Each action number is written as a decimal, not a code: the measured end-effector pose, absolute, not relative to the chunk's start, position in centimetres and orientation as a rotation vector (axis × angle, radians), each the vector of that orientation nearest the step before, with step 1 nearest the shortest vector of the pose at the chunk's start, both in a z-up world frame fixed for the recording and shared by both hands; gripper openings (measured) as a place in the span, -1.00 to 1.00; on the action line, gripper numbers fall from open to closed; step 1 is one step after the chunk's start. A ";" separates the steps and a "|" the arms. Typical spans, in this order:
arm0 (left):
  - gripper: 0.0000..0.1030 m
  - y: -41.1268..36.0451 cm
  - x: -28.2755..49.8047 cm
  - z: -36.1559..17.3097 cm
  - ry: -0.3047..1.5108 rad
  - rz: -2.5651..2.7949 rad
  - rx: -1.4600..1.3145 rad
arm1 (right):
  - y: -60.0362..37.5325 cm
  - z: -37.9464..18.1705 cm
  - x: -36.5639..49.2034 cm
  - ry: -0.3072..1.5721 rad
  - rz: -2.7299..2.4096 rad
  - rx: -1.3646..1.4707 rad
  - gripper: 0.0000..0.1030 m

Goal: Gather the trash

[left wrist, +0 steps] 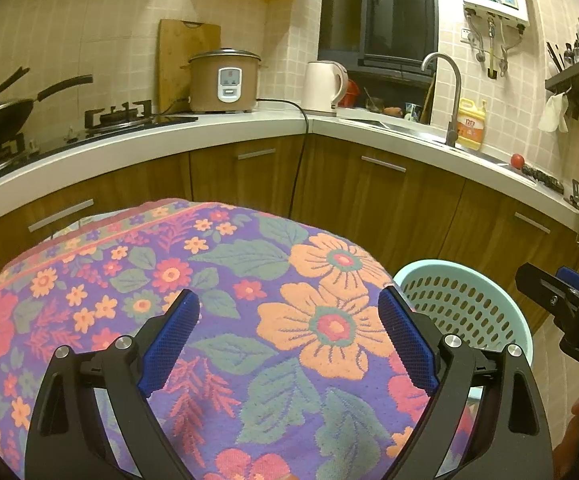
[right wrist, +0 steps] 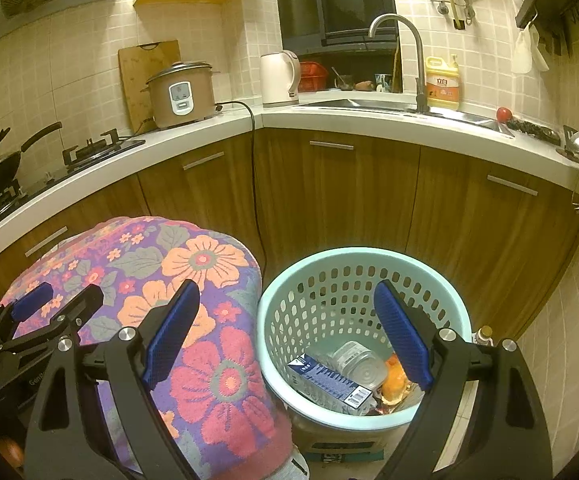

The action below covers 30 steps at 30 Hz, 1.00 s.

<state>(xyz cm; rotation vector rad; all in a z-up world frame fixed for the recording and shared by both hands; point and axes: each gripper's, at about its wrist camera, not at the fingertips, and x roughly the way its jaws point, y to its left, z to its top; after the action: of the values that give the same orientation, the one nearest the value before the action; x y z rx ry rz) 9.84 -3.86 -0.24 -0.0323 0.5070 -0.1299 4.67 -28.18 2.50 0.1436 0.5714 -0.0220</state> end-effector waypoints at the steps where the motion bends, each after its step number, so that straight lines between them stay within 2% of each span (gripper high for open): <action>1: 0.73 -3.8 9.9 -0.2 0.507 -0.129 -0.030 | -28.2 2.5 4.7 0.572 -0.022 0.145 0.64; 30: 0.77 -3.5 10.2 -0.3 0.510 -0.127 -0.029 | -28.5 2.5 4.7 0.571 -0.028 0.141 0.71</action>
<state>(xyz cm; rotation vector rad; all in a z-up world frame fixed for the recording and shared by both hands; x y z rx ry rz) 10.16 -3.53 -0.35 -0.0291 0.5099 -0.1270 4.71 -28.48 2.51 0.1409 0.5708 -0.0283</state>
